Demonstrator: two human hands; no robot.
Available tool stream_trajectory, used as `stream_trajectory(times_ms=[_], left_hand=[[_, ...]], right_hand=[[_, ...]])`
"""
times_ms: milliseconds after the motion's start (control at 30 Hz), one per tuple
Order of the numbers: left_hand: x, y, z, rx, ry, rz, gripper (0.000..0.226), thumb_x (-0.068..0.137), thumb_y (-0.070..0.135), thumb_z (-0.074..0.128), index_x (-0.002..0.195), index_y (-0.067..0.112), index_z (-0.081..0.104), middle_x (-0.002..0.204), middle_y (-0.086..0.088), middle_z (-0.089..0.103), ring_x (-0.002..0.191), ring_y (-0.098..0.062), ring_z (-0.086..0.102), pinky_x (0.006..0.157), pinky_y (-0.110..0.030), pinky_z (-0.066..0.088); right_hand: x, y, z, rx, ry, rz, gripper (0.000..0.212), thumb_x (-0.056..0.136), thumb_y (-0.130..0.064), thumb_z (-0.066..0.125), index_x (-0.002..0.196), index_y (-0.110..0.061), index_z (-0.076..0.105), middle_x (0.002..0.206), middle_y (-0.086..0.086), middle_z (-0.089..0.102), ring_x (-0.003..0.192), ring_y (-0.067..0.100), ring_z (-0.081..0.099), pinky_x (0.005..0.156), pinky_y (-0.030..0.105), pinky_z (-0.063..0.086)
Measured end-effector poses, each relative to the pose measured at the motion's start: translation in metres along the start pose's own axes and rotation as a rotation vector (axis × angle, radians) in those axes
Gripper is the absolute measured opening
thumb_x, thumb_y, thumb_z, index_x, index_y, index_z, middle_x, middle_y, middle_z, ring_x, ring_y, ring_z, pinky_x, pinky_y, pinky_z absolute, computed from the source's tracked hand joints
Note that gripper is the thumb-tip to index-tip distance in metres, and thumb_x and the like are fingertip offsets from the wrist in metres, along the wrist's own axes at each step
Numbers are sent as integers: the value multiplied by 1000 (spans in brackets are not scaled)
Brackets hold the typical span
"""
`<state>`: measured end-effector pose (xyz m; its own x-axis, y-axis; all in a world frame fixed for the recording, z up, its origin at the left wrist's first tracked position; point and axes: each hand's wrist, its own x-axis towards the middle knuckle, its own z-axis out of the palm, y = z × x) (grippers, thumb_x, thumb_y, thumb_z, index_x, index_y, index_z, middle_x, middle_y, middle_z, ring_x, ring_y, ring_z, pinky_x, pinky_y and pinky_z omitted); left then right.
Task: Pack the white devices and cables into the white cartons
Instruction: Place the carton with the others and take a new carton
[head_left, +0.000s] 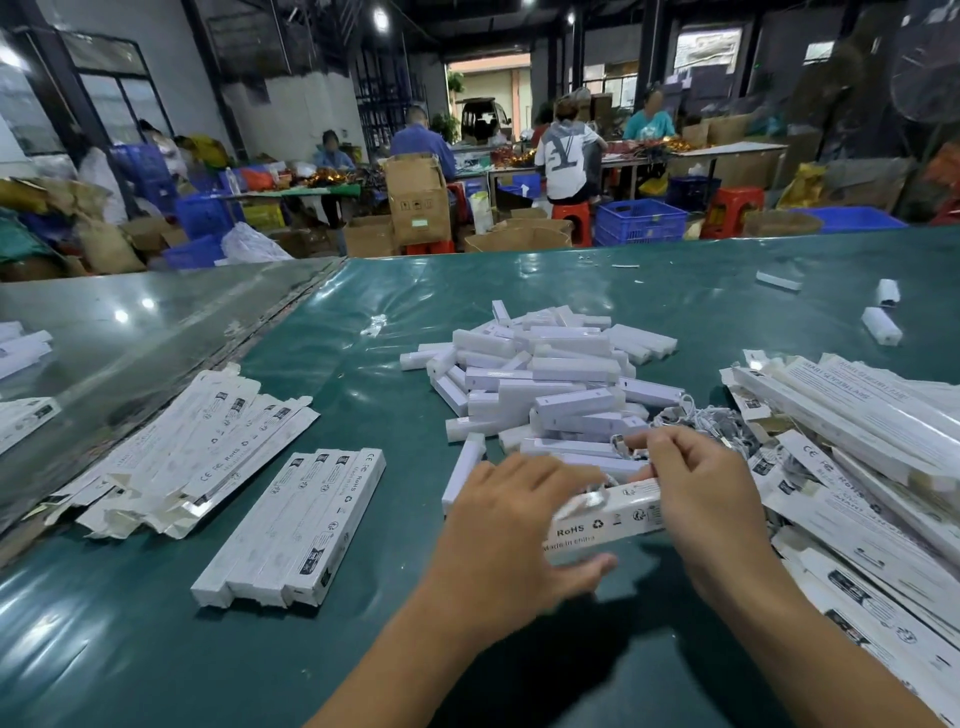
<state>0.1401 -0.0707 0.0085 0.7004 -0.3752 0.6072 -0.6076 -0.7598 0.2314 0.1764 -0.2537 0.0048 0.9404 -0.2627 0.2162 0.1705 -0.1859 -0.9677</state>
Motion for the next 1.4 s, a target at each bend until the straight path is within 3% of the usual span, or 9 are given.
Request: stream_trajectory(times_ms=[133,300,467,733,800,900,1067,1167,1400], left_hand=[[3,-23,-20,316,23,58,31,71,42,83,97,29,72,82,10,71,78,-18,63,74,-33,41],[-8,-82,-71,482,-100,-645,30,86,51,62,82,21,59,75,3,56,73,-23,57,65,-35,45],[-22,-99,-82,463,-432,-903,30,79,51,63,85,23,52,81,8,59,74,-12,57,61,-29,39],[-21,-93,-67,568,-461,-896,32,74,48,64,77,21,47,72,7,57,64,-12,54,53,-25,31],[-21,-95,-67,579,-443,-911,33,74,47,66,81,21,45,75,8,57,65,-10,53,52,-25,31],[-21,-97,-65,567,-410,-933,36,77,42,67,89,20,40,78,8,55,67,-12,53,53,-28,31],[-12,-78,-46,530,-335,-744,25,90,39,55,90,19,40,77,5,51,74,-24,52,59,-35,30],[-5,-52,-22,423,-261,-627,27,96,44,49,90,19,41,83,0,58,76,-27,55,61,-37,33],[-4,-19,12,241,-257,-462,29,98,49,50,86,23,42,67,6,42,81,-25,57,64,-34,29]], right_hand=[[0,5,6,169,-176,177,22,103,-43,52,93,-33,68,86,-2,75,76,18,74,63,38,62],[7,9,0,89,-105,123,26,99,-58,48,99,-39,65,93,-13,74,86,18,72,71,44,62],[6,11,1,42,-96,90,25,101,-56,47,94,-42,66,97,-14,74,79,9,71,71,48,63],[6,6,-2,-22,-91,26,23,102,-46,52,91,-33,67,94,-13,74,83,2,69,77,31,57],[4,1,-8,-270,-47,-129,11,100,-35,58,93,-32,65,92,-15,72,85,0,65,79,19,50],[9,-3,-21,-918,108,-362,17,92,-17,67,108,-12,67,105,9,68,98,31,59,87,42,44],[24,-13,-51,-1234,221,-93,62,92,-34,64,145,-12,41,147,21,45,141,39,34,121,55,14],[36,-16,-76,-1297,277,155,76,97,-43,52,157,-12,16,165,23,16,153,41,7,122,59,-1],[43,-14,-95,-1294,373,228,40,91,-21,65,128,-7,55,127,24,55,117,42,48,99,47,34]])
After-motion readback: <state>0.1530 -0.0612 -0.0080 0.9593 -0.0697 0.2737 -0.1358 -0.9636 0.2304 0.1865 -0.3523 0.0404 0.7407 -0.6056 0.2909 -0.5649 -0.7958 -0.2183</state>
